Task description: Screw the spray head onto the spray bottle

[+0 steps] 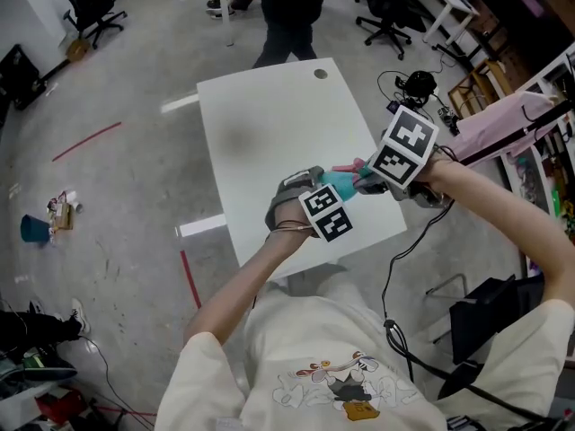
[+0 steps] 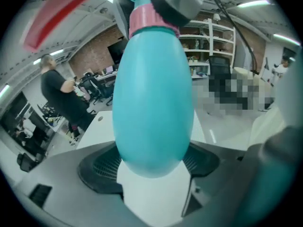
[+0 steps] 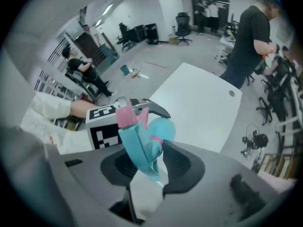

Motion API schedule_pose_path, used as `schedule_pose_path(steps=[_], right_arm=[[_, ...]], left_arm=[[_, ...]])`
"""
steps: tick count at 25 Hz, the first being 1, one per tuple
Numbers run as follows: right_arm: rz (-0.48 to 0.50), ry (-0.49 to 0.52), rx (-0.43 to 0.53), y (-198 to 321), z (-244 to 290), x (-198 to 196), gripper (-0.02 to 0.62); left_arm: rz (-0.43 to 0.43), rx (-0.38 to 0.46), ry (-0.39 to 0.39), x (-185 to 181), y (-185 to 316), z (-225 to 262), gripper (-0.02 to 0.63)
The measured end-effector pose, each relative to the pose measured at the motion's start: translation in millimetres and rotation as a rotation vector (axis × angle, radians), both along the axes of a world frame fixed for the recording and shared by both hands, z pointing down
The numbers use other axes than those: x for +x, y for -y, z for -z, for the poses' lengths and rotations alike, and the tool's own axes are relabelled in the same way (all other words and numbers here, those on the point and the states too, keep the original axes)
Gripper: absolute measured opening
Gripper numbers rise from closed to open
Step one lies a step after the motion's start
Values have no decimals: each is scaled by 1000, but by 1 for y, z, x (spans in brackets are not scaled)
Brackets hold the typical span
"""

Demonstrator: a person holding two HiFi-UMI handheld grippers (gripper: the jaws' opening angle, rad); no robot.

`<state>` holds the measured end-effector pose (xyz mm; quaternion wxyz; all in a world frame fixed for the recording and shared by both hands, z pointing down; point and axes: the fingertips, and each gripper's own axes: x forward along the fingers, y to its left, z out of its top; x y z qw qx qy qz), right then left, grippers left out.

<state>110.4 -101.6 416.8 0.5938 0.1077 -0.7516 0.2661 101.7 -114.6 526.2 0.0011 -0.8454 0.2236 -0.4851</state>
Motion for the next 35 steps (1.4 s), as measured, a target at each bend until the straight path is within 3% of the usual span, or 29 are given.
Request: schedule_pose_path(steps=[3,5,9,15,17,20,22,24,29,32,35], right_arm=[[-178,22,7,11,-1,2,132],[-221,22,26,15,-2,3,133],[-121,7,49,11,1,1,135],[-26,36,76,7,18,10,213],[115,81,178,5,35,8,218],[581,186,455,-17,76,-14,218],[903,146,573,-39,86,-20,216],[1107,68,604,-51,81,-20,216],[1335,-5,661,-61,57,-25,216],[1476,-77,622,-70,35,-17,216],[1525,-92,570,-77,15,-12,216]], left_arm=[[93,86,56,-9,16,2,402],[111,88,60,-10,19,1,402],[54,19,5,-3,12,-2,402],[-81,-96,-74,-7,4,-15,402],[-150,-164,-121,-9,-5,-17,402],[-353,-289,-150,-16,-29,-19,402],[-490,-368,-165,-22,-46,-19,402],[-602,-414,-169,-28,-57,-16,402],[-800,-468,-126,-26,-81,-15,402],[-861,-446,-55,-22,-88,-20,402],[-899,-432,-21,-18,-94,-22,402]])
